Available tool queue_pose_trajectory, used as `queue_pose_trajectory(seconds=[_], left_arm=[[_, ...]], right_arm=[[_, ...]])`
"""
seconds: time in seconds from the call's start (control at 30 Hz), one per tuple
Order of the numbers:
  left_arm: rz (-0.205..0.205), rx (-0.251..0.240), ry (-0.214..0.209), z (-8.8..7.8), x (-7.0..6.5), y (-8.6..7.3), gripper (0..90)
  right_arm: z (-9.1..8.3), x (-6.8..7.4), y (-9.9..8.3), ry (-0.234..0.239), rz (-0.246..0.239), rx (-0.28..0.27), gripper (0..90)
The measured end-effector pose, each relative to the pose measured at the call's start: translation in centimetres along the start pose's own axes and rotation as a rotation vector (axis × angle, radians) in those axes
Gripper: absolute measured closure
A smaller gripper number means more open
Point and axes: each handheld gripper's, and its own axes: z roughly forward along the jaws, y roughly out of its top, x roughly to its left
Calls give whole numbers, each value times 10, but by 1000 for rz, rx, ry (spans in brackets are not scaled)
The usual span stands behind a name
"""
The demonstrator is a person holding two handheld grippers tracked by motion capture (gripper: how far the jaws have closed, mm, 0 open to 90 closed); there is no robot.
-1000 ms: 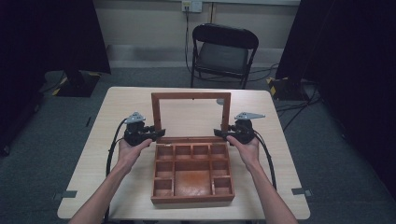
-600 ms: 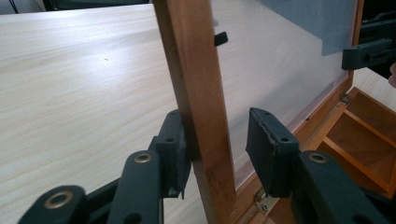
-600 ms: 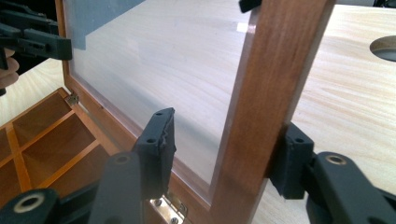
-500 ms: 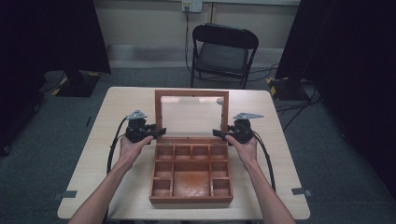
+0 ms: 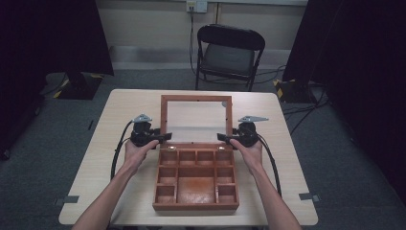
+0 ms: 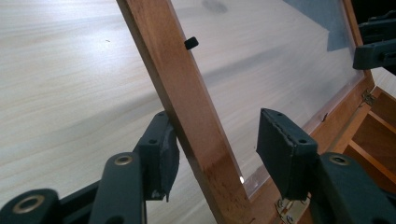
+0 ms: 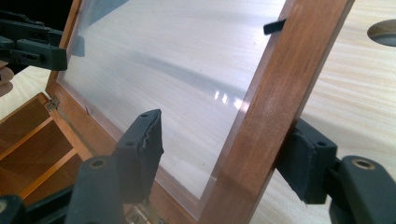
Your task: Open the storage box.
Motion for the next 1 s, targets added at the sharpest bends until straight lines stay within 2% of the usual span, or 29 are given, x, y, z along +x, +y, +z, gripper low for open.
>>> queue_pose_trajectory(seconds=[0.17, 0.43, 0.47, 0.6, 0.7, 0.87, 1.0], left_arm=[[-26, 2, -15, 4, 3, -2, 452], [-22, 17, -9, 7, 3, -4, 415], [-14, 32, -10, 7, 4, -4, 404], [-34, 45, 5, 10, 6, -8, 351], [-76, 34, -19, 11, 11, -13, 350], [-61, 31, -12, 11, 10, -12, 350], [-66, 34, -16, 11, 11, -13, 350]], right_arm=[[5, -2, -3, -4, 10, 11, 320], [7, -2, -4, -10, 23, 20, 300], [7, -3, -4, -11, 23, 23, 296], [8, -8, -6, -31, 29, 38, 281], [8, -11, -8, -33, 44, 51, 272], [12, -8, -9, -43, 42, 49, 238], [12, -8, -9, -44, 45, 48, 236]])
